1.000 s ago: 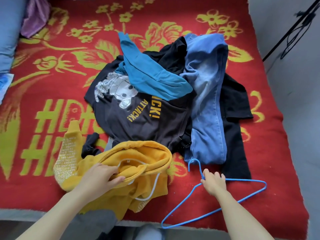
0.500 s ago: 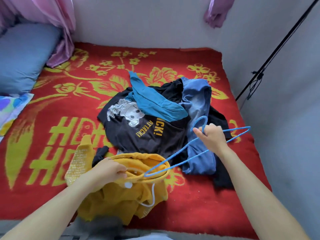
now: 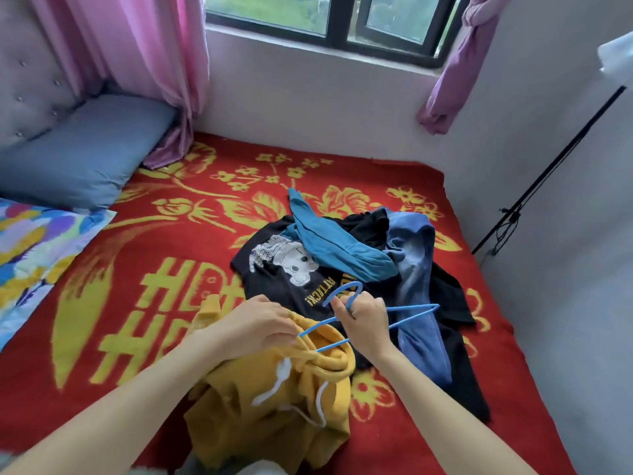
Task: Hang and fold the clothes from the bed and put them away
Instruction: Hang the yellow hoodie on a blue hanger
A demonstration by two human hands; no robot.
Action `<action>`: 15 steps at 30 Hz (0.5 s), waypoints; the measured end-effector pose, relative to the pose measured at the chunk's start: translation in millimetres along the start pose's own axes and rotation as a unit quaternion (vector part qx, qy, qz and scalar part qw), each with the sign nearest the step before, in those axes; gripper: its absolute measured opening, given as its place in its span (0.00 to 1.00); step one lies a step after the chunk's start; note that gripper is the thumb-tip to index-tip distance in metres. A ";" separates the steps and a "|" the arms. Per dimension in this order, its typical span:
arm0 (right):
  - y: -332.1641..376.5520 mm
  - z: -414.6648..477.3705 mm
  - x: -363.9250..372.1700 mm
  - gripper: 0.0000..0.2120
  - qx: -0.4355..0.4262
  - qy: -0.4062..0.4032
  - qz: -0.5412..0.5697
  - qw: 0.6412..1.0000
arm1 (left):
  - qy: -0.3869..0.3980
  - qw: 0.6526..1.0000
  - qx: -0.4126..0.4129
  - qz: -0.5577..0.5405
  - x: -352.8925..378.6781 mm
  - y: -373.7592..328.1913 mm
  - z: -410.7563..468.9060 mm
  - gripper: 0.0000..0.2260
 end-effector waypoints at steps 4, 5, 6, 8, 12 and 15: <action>33.4 1.4 13.6 0.24 0.127 -0.030 0.056 0.990 | -0.092 0.995 0.037 0.016 -42.8 -18.4 5.2 0.08; 33.7 7.4 10.6 0.24 0.176 -0.056 0.114 0.976 | -0.120 0.992 0.033 0.004 -52.2 -16.1 -0.8 0.07; 28.6 12.5 6.9 0.23 0.225 -0.076 0.183 0.954 | -0.145 0.989 0.019 -0.006 -58.8 -11.3 -5.6 0.07; 19.8 21.1 0.7 0.23 0.287 -0.094 0.307 0.903 | -0.149 0.985 -0.086 -0.032 -68.9 11.3 -18.6 0.19; 19.9 22.4 0.8 0.24 0.306 -0.078 0.357 0.879 | -0.075 0.927 -0.359 -0.077 -80.8 75.6 -59.6 0.34; 22.1 25.0 3.5 0.24 0.292 -0.078 0.357 0.884 | -0.067 0.839 -0.430 -0.326 -70.8 100.4 -86.5 0.38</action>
Point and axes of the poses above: each hand's wrist, its own z-axis towards the middle knuckle, its own x-axis out of the palm, y = z × x, the point moved 4 cm from there along z, towards the middle knuckle, and after that the axes turned 10 degrees about -z, right-handed, at the moved point
